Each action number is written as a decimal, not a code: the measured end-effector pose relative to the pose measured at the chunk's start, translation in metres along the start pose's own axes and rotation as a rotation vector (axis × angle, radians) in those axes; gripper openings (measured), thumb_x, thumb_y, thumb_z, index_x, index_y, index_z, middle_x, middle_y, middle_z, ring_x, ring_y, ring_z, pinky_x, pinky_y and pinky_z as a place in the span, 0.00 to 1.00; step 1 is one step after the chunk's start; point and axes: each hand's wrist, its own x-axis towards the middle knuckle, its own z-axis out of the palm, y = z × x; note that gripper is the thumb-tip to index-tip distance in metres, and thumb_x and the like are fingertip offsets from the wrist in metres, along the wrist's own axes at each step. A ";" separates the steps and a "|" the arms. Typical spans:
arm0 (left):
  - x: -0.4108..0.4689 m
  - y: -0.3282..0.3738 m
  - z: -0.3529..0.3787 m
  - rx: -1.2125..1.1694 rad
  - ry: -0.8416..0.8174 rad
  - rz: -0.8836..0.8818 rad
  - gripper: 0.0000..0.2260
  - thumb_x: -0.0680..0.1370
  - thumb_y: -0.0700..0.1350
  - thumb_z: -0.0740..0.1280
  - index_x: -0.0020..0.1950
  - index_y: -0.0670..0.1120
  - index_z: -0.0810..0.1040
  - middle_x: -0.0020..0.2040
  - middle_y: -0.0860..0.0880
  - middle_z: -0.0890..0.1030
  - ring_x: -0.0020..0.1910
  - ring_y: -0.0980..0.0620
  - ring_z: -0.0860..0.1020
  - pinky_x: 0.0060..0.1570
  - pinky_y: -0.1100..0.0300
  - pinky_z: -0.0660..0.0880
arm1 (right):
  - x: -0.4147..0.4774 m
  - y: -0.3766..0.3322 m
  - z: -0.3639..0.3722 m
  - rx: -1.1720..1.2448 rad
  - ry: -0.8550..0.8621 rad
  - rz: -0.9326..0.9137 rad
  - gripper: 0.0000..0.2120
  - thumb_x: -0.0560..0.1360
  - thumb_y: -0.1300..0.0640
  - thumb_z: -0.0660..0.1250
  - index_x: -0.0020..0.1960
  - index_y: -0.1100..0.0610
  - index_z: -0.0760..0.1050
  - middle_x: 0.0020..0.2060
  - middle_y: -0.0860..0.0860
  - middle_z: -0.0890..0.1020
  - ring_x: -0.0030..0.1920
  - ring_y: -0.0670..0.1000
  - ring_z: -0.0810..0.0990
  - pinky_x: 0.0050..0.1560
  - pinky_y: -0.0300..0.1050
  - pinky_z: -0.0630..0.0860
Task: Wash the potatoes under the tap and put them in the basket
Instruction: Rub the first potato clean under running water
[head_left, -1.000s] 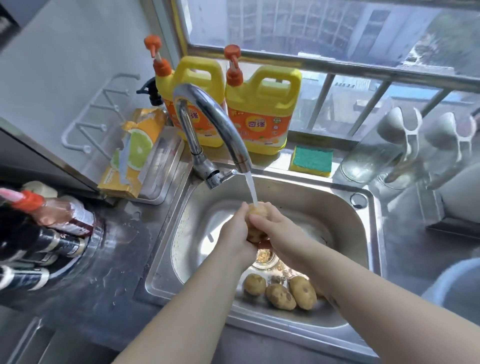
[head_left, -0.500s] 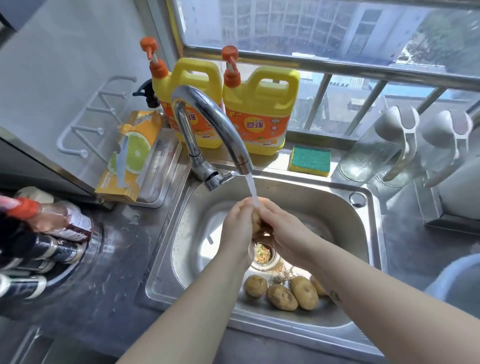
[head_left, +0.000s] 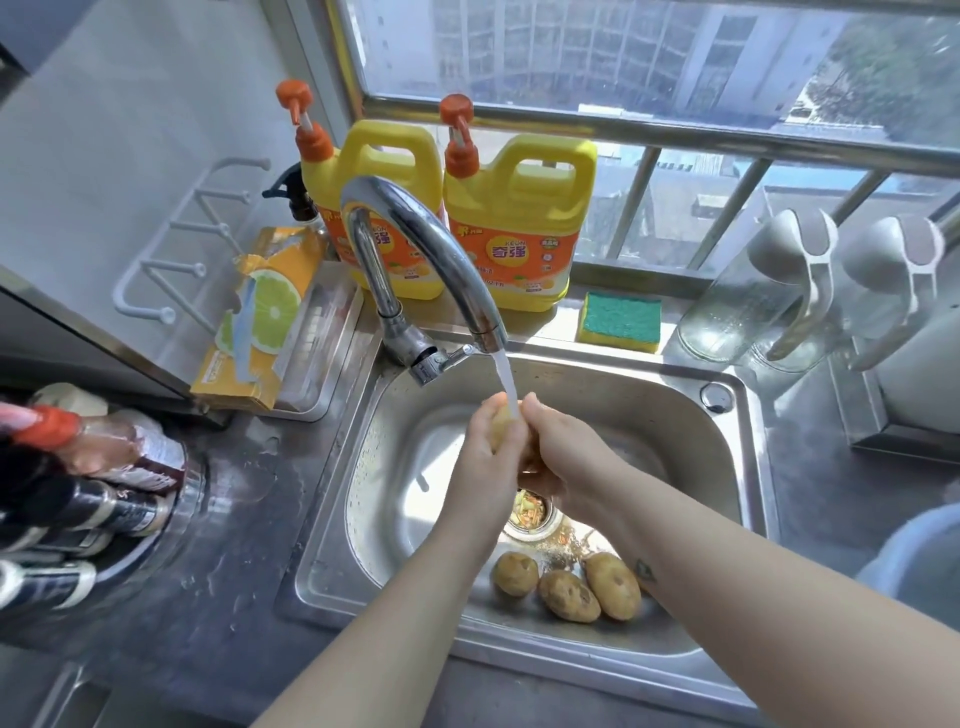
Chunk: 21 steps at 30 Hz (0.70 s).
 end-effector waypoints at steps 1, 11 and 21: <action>0.001 0.004 0.001 -0.064 0.054 -0.005 0.27 0.74 0.60 0.67 0.71 0.55 0.72 0.64 0.48 0.81 0.61 0.50 0.81 0.64 0.46 0.76 | 0.000 0.001 -0.003 -0.030 -0.024 -0.035 0.20 0.87 0.50 0.52 0.56 0.58 0.81 0.42 0.57 0.83 0.44 0.54 0.82 0.58 0.58 0.81; 0.009 0.039 0.003 -0.493 0.026 -0.330 0.15 0.85 0.47 0.60 0.63 0.37 0.76 0.49 0.35 0.84 0.42 0.43 0.86 0.53 0.42 0.80 | 0.000 -0.009 -0.028 -0.427 -0.104 -0.305 0.21 0.77 0.55 0.73 0.68 0.45 0.75 0.48 0.56 0.84 0.46 0.52 0.84 0.52 0.54 0.83; 0.002 0.042 -0.003 -0.522 -0.023 -0.368 0.18 0.85 0.47 0.58 0.66 0.35 0.74 0.60 0.31 0.80 0.57 0.36 0.81 0.61 0.39 0.77 | 0.002 -0.011 -0.038 -0.267 -0.246 -0.165 0.31 0.72 0.62 0.77 0.73 0.54 0.72 0.59 0.66 0.80 0.53 0.58 0.85 0.54 0.53 0.83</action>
